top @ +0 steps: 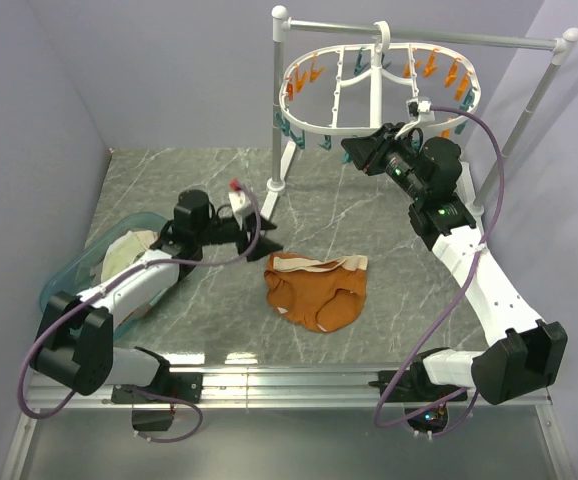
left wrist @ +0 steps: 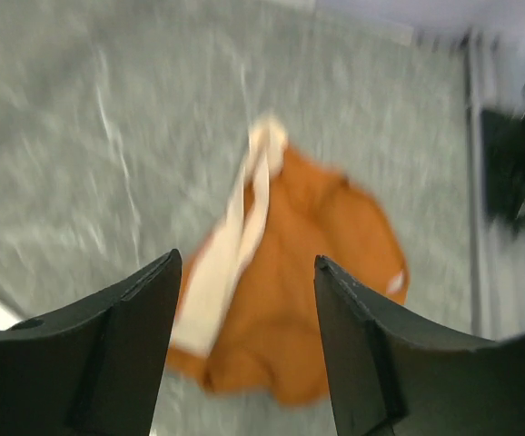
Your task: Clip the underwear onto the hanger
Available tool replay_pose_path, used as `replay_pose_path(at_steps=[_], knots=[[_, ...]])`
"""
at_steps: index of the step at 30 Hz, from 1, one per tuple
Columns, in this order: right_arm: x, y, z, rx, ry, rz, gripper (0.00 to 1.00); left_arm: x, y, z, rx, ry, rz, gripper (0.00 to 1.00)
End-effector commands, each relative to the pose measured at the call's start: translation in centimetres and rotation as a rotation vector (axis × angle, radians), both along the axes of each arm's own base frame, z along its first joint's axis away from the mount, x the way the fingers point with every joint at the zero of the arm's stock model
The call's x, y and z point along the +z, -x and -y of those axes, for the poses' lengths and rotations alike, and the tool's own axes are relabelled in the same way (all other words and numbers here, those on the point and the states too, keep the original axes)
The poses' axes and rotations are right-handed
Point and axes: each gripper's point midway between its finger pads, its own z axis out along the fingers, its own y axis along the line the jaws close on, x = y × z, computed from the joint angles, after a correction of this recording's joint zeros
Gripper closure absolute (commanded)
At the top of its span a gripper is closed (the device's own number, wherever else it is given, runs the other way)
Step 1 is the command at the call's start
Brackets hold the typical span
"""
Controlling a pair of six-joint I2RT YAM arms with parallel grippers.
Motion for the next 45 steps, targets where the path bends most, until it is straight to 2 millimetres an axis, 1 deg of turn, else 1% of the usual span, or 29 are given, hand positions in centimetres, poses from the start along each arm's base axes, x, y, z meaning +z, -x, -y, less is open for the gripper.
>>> replay_pose_path(at_steps=[1, 2, 3, 4, 5, 6, 8, 9, 10, 11, 12, 16, 17, 18, 22, 24, 25, 26, 27, 28, 30, 31, 33, 34, 40, 45], knots=[[2.9, 0.6, -0.3, 0.037, 0.000, 0.082, 1.00, -4.9, 1.5, -2.3, -0.022, -0.150, 0.112, 0.34], [2.9, 0.7, -0.4, 0.043, 0.002, 0.083, 1.00, -5.5, 1.6, -2.9, -0.043, -0.170, 0.208, 0.35], [2.9, 0.7, -0.4, 0.046, 0.004, 0.083, 1.00, -7.2, 1.6, -4.4, -0.067, -0.229, 0.385, 0.36], [2.7, 0.7, -0.5, 0.048, 0.005, 0.079, 1.00, -7.2, 1.4, -4.7, -0.087, -0.238, 0.500, 0.36], [2.6, 0.7, -0.5, 0.051, 0.004, 0.076, 1.00, -7.8, 1.3, -5.1, -0.103, -0.262, 0.574, 0.37], [2.7, 0.8, -0.5, 0.053, 0.003, 0.077, 1.00, -8.6, 0.4, -5.6, -0.133, -0.305, 0.700, 0.37], [2.4, 0.7, -0.6, 0.056, 0.005, 0.073, 1.00, -9.0, 0.0, -5.6, -0.198, -0.294, 0.755, 0.37], [2.4, 0.7, -0.7, 0.059, 0.004, 0.070, 1.00, -9.1, -1.4, -5.6, -0.221, -0.310, 0.815, 0.37], [2.4, 0.7, -0.6, 0.057, 0.003, 0.069, 1.00, -9.3, -1.5, -5.3, -0.255, -0.302, 0.842, 0.37], [2.3, 0.6, -0.6, 0.058, 0.003, 0.066, 1.00, -10.4, -1.9, -5.1, -0.281, -0.308, 0.853, 0.37], [2.3, 0.5, -0.7, 0.057, 0.005, 0.066, 1.00, -10.3, -2.4, -4.8, -0.299, -0.311, 0.942, 0.37], [2.1, 0.3, -0.6, 0.054, 0.013, 0.060, 1.00, -11.4, -2.9, -3.7, -0.341, -0.307, 1.107, 0.37], [2.0, 0.4, -0.7, 0.057, 0.015, 0.058, 1.00, -12.0, -2.8, -3.2, -0.362, -0.304, 1.122, 0.38], [1.9, 0.3, -0.7, 0.057, 0.015, 0.054, 1.00, -12.2, -2.8, -3.0, -0.382, -0.305, 1.149, 0.38], [1.5, 0.2, -0.9, 0.063, 0.016, 0.044, 1.00, -12.4, -3.7, -1.5, -0.410, -0.295, 1.185, 0.39], [1.4, 0.2, -0.8, 0.060, 0.017, 0.041, 1.00, -12.6, -3.9, -1.1, -0.427, -0.295, 1.198, 0.39], [1.3, 0.2, -0.8, 0.060, 0.019, 0.039, 1.00, -13.2, -3.6, -1.0, -0.446, -0.298, 1.171, 0.39], [1.3, 0.2, -0.8, 0.057, 0.020, 0.038, 1.00, -13.4, -3.8, -0.8, -0.465, -0.300, 1.206, 0.39], [1.4, 0.2, -0.7, 0.055, 0.021, 0.041, 1.00, -13.8, -3.8, -0.8, -0.477, -0.308, 1.215, 0.39], [1.4, 0.2, -0.7, 0.055, 0.021, 0.041, 1.00, -14.6, -3.4, -0.8, -0.501, -0.310, 1.193, 0.40], [1.6, 0.1, -0.6, 0.053, 0.025, 0.044, 1.00, -15.3, -3.4, -0.8, -0.530, -0.316, 1.217, 0.40], [1.5, 0.0, -0.6, 0.054, 0.026, 0.038, 1.00, -15.9, -3.1, -0.9, -0.548, -0.319, 1.198, 0.42], [1.6, -0.1, -0.6, 0.055, 0.025, 0.038, 1.00, -16.3, -3.1, -0.7, -0.570, -0.321, 1.214, 0.43], [1.7, 0.0, -0.6, 0.055, 0.022, 0.041, 1.00, -16.8, -2.7, -0.8, -0.586, -0.323, 1.193, 0.44], [1.3, 0.0, -0.5, 0.053, 0.018, 0.033, 1.00, -17.7, -3.4, -0.6, -0.624, -0.342, 1.233, 0.43], [1.4, -0.2, -0.3, 0.047, 0.021, 0.032, 1.00, -18.5, -3.4, -0.3, -0.665, -0.351, 1.261, 0.42]])
